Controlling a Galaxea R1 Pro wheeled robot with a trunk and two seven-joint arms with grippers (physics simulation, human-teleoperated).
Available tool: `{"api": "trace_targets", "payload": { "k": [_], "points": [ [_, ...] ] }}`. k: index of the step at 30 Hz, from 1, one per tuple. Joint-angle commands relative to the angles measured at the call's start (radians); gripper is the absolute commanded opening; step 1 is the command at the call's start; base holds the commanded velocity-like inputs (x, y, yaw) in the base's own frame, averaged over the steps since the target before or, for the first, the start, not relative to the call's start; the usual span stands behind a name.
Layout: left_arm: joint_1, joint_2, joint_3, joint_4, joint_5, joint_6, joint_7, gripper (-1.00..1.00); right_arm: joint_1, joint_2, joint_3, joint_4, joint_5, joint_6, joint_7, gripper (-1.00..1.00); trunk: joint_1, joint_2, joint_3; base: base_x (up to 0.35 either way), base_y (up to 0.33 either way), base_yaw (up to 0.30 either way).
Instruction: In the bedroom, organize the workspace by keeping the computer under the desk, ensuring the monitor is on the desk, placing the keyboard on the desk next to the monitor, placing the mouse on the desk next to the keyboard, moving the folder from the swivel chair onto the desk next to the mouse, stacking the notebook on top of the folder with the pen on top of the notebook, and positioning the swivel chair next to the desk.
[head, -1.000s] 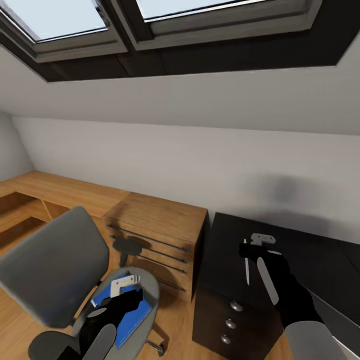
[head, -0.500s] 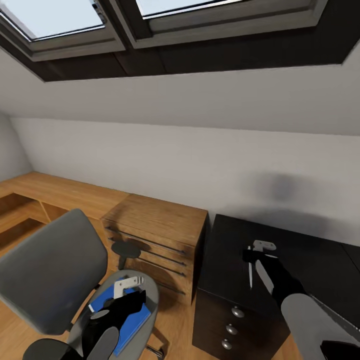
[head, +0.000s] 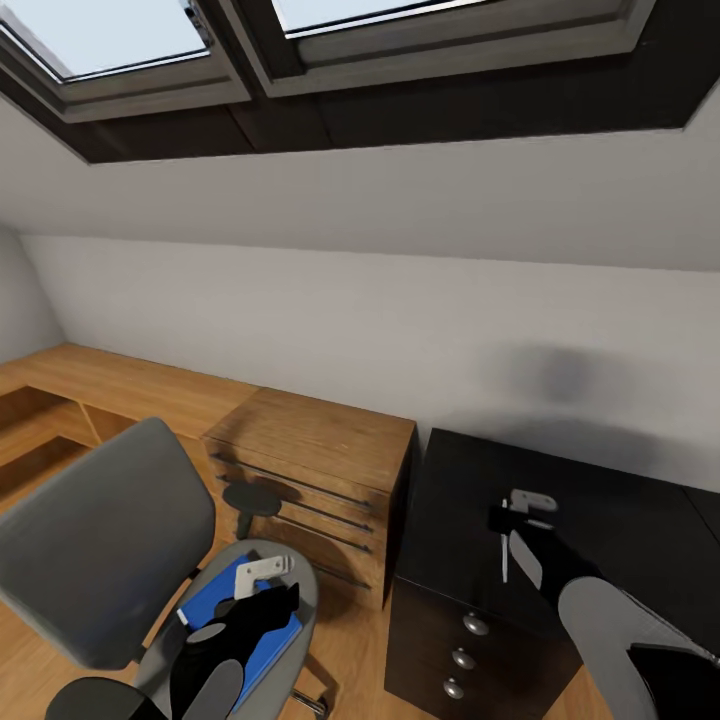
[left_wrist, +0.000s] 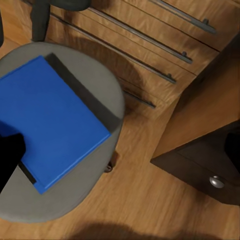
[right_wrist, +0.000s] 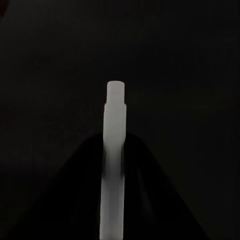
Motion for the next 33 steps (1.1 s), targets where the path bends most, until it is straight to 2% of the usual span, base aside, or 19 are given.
{"api": "trace_targets", "payload": {
  "k": [1,3,6,13,33],
  "points": [
    [-0.001,0.001,-0.002,-0.002,0.008,0.001,0.01,1.0,-0.002,0.0,0.0,0.004,-0.013,-0.003,-0.009,-1.0,0.0,-0.001,-0.002,0.0,0.0,0.0],
    [-0.001,-0.001,-0.003,-0.002,0.008,-0.023,0.01,1.0,-0.007,0.007,-0.002,0.021,-0.02,-0.025,-0.054,-1.0,0.004,-0.008,-0.005,0.0,0.0,0.0],
    [-0.001,-0.002,-0.003,-0.002,0.008,-0.051,0.021,1.0,-0.007,0.014,-0.004,0.024,-0.021,-0.029,-0.066,-1.0,0.016,-0.029,-0.014,0.0,0.0,0.0],
    [-0.001,-0.003,-0.005,-0.002,0.008,-0.064,0.059,1.0,-0.008,0.018,-0.005,0.026,-0.022,-0.031,-0.077,-1.0,0.042,-0.078,-0.036,0.0,0.0,0.0],
    [-0.001,-0.002,-0.002,-0.002,0.008,-0.065,0.065,1.0,-0.008,0.019,-0.006,0.025,-0.023,-0.031,-0.08,-1.0,0.119,-0.218,-0.099,0.0,0.0,0.0]
  ]
}}
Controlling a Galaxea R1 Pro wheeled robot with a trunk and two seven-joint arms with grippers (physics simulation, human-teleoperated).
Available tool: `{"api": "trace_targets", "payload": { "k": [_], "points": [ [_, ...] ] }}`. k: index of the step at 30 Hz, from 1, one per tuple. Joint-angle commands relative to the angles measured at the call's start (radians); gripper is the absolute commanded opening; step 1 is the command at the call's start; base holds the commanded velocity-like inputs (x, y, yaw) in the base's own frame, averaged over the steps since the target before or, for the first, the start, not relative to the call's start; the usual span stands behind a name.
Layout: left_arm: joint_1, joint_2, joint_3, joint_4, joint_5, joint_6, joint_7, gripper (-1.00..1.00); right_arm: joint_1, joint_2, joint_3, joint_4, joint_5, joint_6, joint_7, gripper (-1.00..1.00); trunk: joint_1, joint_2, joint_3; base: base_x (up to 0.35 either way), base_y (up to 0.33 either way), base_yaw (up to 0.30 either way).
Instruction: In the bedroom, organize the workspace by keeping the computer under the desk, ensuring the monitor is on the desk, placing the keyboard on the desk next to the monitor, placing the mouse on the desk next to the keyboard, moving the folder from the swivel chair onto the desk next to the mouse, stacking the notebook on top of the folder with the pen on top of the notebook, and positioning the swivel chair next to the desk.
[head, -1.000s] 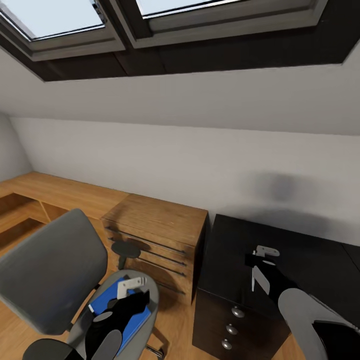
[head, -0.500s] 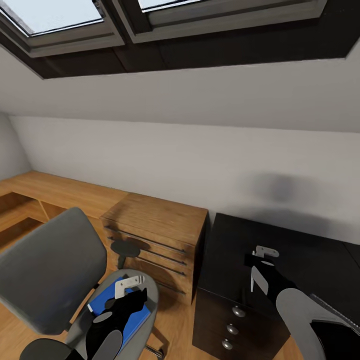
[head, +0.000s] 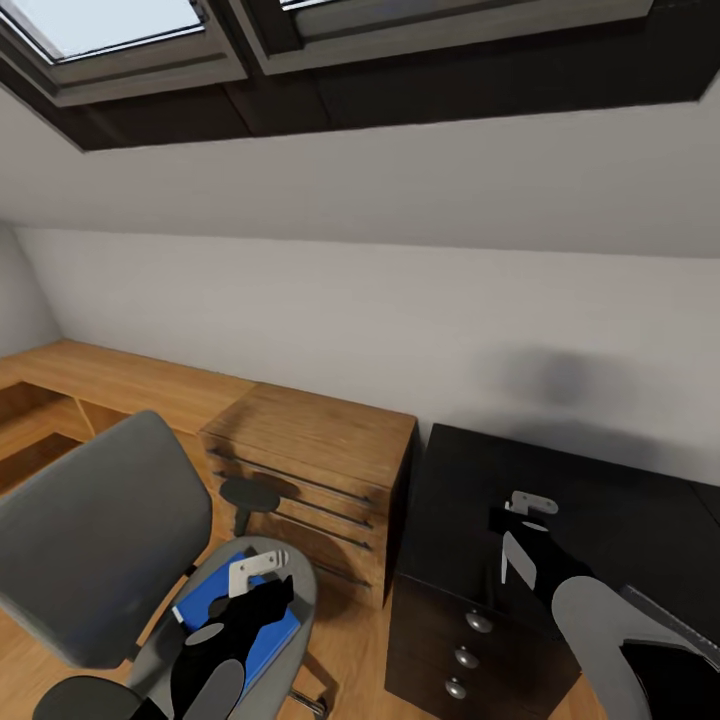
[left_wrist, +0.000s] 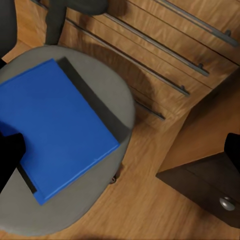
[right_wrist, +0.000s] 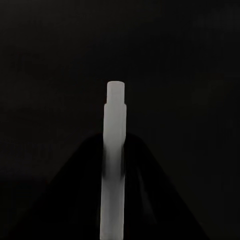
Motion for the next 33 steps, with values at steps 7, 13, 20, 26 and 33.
{"api": "trace_targets", "payload": {
  "k": [7,13,20,26,33],
  "points": [
    [-0.001,0.001,-0.002,-0.001,0.006,0.003,0.009,1.0,0.0,0.001,0.0,-0.002,-0.009,0.004,-0.001,-1.0,0.027,-0.05,-0.023,0.0,0.0,0.0],
    [-0.001,0.0,-0.002,-0.001,0.006,0.004,0.009,1.0,0.0,0.0,0.0,-0.002,-0.009,0.005,-0.001,-1.0,0.05,-0.092,-0.042,0.0,0.0,0.0],
    [-0.001,-0.001,-0.002,-0.001,0.007,0.006,0.009,1.0,0.0,0.001,0.0,-0.003,-0.009,0.006,-0.001,-1.0,0.077,-0.141,-0.064,0.0,0.0,0.0],
    [-0.001,-0.001,-0.002,-0.001,0.007,0.007,0.009,1.0,0.0,0.001,0.0,-0.005,-0.009,0.006,-0.001,-1.0,0.096,-0.176,-0.08,0.0,0.0,0.0],
    [-0.001,0.001,0.0,-0.001,0.008,0.009,0.009,1.0,0.0,0.001,0.0,-0.007,-0.008,0.01,-0.003,-1.0,0.096,-0.176,-0.08,0.0,0.0,0.0]
  ]
}}
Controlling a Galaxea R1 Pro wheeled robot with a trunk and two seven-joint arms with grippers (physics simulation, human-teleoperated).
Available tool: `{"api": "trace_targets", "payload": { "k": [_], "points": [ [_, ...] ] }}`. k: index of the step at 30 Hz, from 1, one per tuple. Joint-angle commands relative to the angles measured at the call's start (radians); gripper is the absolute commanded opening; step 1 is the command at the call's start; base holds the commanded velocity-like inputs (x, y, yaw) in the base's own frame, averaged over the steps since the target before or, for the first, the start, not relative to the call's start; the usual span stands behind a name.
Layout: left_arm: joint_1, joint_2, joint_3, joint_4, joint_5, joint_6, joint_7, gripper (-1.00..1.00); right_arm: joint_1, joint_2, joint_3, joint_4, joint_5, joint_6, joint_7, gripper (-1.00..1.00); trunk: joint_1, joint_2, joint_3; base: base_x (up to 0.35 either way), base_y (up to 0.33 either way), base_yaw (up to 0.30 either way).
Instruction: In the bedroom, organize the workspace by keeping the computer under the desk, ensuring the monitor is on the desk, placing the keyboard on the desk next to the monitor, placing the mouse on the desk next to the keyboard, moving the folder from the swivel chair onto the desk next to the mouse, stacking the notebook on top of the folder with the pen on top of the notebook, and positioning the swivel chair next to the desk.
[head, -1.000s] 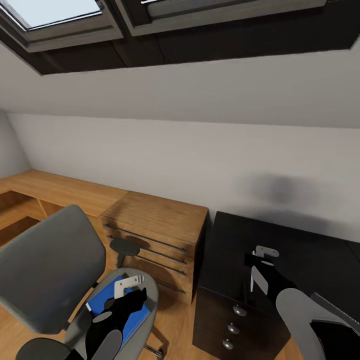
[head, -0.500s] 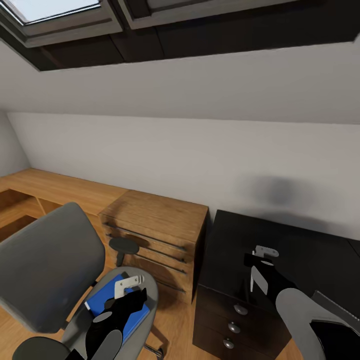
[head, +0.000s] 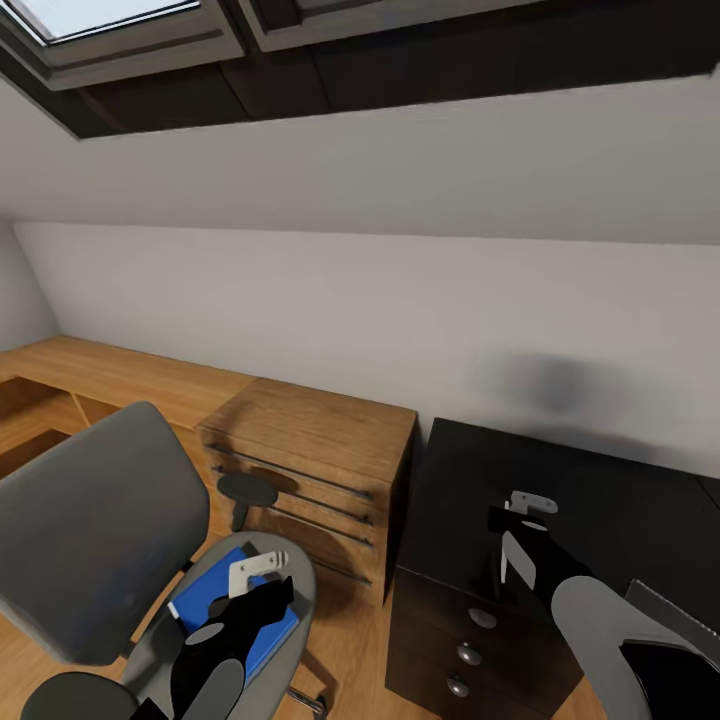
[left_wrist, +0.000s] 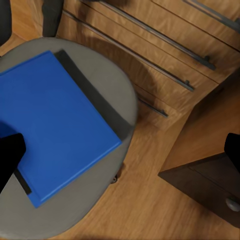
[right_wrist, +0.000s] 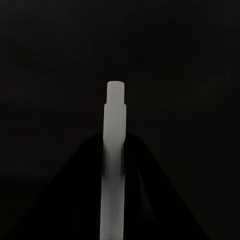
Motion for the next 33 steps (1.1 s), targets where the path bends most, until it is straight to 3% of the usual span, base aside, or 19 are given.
{"api": "trace_targets", "payload": {
  "k": [1,2,21,27,33],
  "points": [
    [-0.001,0.001,-0.002,-0.001,0.007,0.002,0.009,1.0,0.0,0.0,0.0,-0.002,-0.009,0.005,-0.001,-1.0,0.0,-0.001,-0.001,0.0,0.0,0.0],
    [-0.001,0.001,-0.001,-0.001,0.007,0.002,0.009,1.0,0.0,0.005,0.001,-0.003,-0.009,0.006,-0.003,1.0,0.0,-0.001,-0.001,0.0,0.0,0.0],
    [-0.001,0.001,-0.002,0.0,0.008,0.003,0.009,1.0,0.0,0.01,0.001,-0.012,-0.008,0.006,-0.01,1.0,0.0,-0.001,-0.001,0.0,0.0,0.0],
    [-0.001,0.0,-0.002,0.001,0.011,0.003,0.009,1.0,0.0,0.009,-0.002,-0.148,-0.009,0.036,-0.011,1.0,0.0,-0.001,-0.001,0.0,0.0,0.0],
    [-0.001,0.0,-0.002,0.002,0.011,0.003,0.009,1.0,0.002,0.009,-0.002,-0.254,-0.01,0.171,-0.01,1.0,0.0,-0.001,-0.001,0.0,0.0,0.0]
  ]
}}
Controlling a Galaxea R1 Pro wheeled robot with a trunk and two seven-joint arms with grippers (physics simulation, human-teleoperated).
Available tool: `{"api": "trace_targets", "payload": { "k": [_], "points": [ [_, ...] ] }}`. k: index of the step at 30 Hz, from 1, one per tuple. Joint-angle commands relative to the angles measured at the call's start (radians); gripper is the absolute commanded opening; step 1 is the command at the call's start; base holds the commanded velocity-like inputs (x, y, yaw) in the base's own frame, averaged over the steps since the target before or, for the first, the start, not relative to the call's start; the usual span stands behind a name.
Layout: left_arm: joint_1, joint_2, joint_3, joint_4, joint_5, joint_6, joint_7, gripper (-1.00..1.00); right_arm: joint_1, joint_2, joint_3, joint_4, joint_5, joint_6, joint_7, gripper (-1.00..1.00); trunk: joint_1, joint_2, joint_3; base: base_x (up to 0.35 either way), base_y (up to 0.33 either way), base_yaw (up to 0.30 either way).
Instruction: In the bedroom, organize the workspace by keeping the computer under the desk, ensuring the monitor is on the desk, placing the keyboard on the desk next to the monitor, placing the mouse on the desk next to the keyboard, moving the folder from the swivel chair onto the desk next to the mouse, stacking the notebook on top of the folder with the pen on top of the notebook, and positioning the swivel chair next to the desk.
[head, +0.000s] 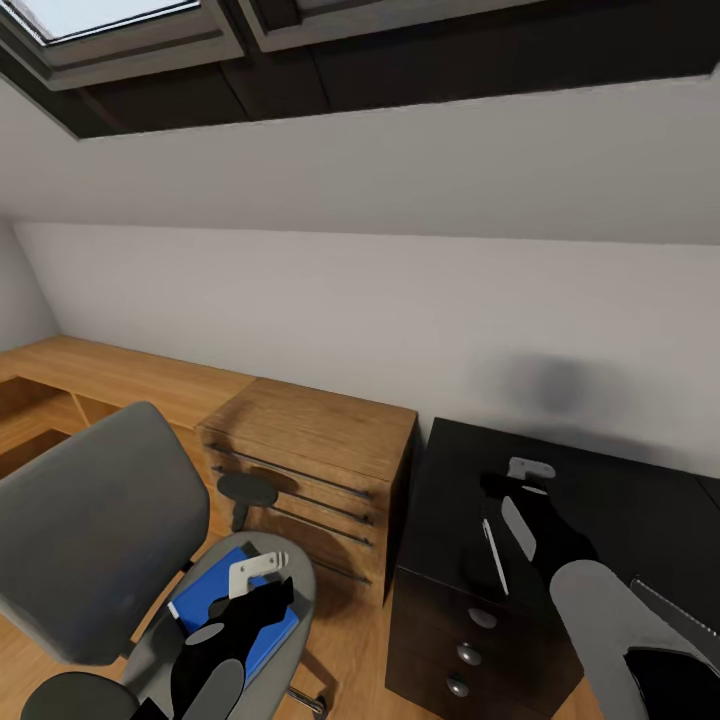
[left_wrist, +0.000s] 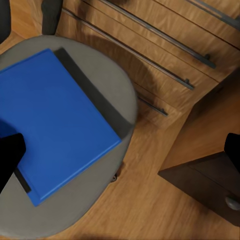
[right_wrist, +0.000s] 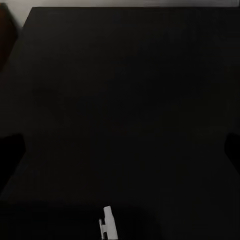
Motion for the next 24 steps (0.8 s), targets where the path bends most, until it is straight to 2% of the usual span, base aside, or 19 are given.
{"api": "trace_targets", "payload": {
  "k": [1,2,4,6,9,11,12,14,21,22,24],
  "points": [
    [-0.001,0.001,-0.002,-0.001,0.007,0.002,0.009,1.0,0.002,0.001,0.002,-0.052,-0.011,0.044,-0.005,1.0,0.0,-0.001,-0.001,0.0,0.0,0.0],
    [-0.001,0.001,-0.002,-0.001,0.007,0.002,0.009,1.0,0.004,0.003,0.002,-0.08,-0.011,0.06,-0.005,1.0,0.0,-0.001,-0.001,0.0,0.0,0.0],
    [-0.001,0.001,-0.003,-0.002,0.006,0.001,0.009,1.0,0.032,0.014,0.001,-0.197,-0.012,0.116,-0.005,1.0,0.0,-0.001,-0.001,0.0,0.0,0.0],
    [-0.001,0.001,-0.004,-0.002,0.006,0.001,0.009,1.0,0.059,0.02,0.001,-0.257,-0.014,0.143,-0.005,1.0,0.0,-0.001,-0.001,0.0,0.0,0.0],
    [-0.001,0.0,-0.005,-0.003,0.005,-0.002,0.009,1.0,0.137,0.031,0.002,-0.416,-0.026,0.214,-0.005,1.0,0.0,-0.001,-0.001,0.0,0.0,0.0],
    [-0.001,0.0,-0.006,-0.004,0.005,-0.003,0.009,1.0,0.165,0.034,0.002,-0.477,-0.029,0.239,-0.005,1.0,0.0,-0.001,-0.001,0.0,0.0,0.0],
    [-0.001,0.001,-0.006,-0.004,0.004,-0.004,0.009,1.0,0.201,0.04,0.003,-0.55,-0.032,0.267,-0.005,1.0,0.0,-0.001,-0.001,0.0,0.0,0.0],
    [-0.001,0.001,-0.006,-0.004,0.004,-0.005,0.009,1.0,0.229,0.045,0.003,-0.604,-0.036,0.287,-0.005,1.0,0.0,-0.001,-0.001,0.0,0.0,0.0],
    [-0.002,0.002,-0.005,-0.004,0.003,-0.006,0.009,1.0,0.247,0.053,0.006,-0.64,-0.039,0.298,-0.005,1.0,0.0,-0.001,-0.001,0.0,0.0,0.0],
    [-0.001,0.004,-0.005,-0.004,0.003,-0.007,0.009,1.0,0.249,0.064,0.009,-0.647,-0.04,0.298,-0.002,1.0,0.0,-0.001,-0.001,0.0,0.0,0.0],
    [-0.001,0.005,-0.005,-0.004,0.002,-0.007,0.009,1.0,0.249,0.067,0.009,-0.647,-0.04,0.298,-0.002,1.0,0.0,-0.001,-0.001,0.0,0.0,0.0]
  ]
}}
